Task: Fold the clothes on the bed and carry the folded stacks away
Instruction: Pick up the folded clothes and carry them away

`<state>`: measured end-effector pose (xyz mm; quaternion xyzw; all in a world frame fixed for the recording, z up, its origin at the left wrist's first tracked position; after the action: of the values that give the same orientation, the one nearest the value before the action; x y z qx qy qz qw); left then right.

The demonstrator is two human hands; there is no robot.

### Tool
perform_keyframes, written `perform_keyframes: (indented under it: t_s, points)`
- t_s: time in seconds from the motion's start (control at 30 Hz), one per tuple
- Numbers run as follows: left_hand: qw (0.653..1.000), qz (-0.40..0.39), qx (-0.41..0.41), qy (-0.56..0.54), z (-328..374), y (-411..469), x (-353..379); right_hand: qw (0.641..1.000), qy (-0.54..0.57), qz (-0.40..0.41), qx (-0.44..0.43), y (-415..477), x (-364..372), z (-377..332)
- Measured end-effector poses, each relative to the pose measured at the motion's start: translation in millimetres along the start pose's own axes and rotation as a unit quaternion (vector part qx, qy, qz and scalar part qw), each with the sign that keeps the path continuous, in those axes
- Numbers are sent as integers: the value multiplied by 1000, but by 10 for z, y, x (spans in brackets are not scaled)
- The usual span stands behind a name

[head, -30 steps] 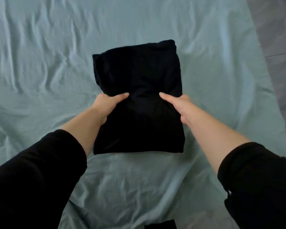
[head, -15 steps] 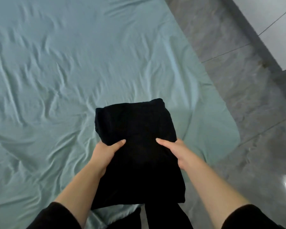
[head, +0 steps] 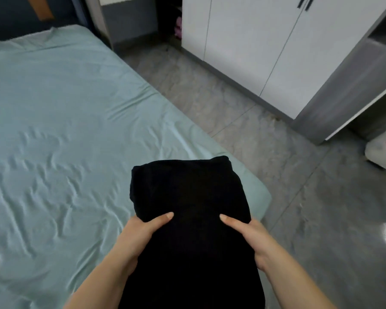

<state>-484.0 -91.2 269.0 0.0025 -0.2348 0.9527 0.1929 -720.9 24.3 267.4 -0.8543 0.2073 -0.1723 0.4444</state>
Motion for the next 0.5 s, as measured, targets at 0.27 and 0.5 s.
perform_keyframes:
  t_s: [0.27, 0.5]
  points:
    - [996, -78, -4, 36, 290, -206, 982, 996, 75, 23, -32, -623, -884, -29]
    - [988, -138, -11, 72, 216, -408, 2328, 990, 116, 69, -38, -1052, -2202, 81]
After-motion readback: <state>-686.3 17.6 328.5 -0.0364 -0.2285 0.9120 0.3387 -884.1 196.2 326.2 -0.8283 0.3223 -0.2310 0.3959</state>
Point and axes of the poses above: each hand's wrist, its own y-axis towards the middle knuckle, its own x-axis out of the palm, z = x × y, the point moved 3 cm from there along y, towards the middle knuckle, and after that the axes turned 10 degrees about x, right-handed, at the moved point
